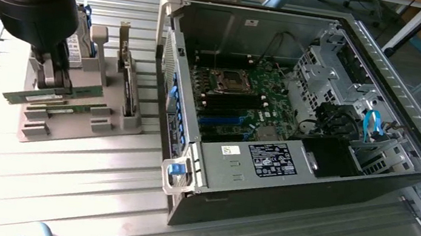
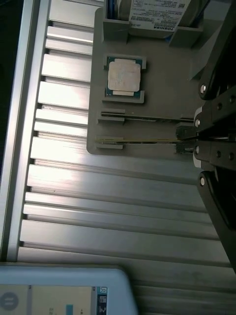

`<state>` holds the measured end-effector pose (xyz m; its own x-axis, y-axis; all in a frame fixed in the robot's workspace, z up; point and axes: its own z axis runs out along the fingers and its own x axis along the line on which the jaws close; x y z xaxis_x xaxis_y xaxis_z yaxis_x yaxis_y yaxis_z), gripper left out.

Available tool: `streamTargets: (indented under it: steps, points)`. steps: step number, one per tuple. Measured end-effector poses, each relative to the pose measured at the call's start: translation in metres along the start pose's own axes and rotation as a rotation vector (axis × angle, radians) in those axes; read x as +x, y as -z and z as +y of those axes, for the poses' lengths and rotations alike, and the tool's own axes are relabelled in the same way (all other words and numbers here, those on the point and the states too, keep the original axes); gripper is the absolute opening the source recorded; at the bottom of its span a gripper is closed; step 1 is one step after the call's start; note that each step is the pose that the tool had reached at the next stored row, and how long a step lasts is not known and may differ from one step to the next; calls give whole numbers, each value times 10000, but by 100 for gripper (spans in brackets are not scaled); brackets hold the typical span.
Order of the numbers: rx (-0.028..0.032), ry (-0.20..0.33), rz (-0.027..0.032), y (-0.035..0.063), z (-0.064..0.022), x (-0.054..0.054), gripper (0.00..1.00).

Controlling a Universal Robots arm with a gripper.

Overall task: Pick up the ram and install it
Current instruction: 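Pick up the ram and move it above insertion slot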

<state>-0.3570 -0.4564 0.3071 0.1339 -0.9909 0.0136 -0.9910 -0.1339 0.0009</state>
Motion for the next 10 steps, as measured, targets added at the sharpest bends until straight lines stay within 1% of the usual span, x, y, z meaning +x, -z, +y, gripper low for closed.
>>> streamTargets:
  steps: [10]
  points:
    - [1,0,0,72,-1,1,13]
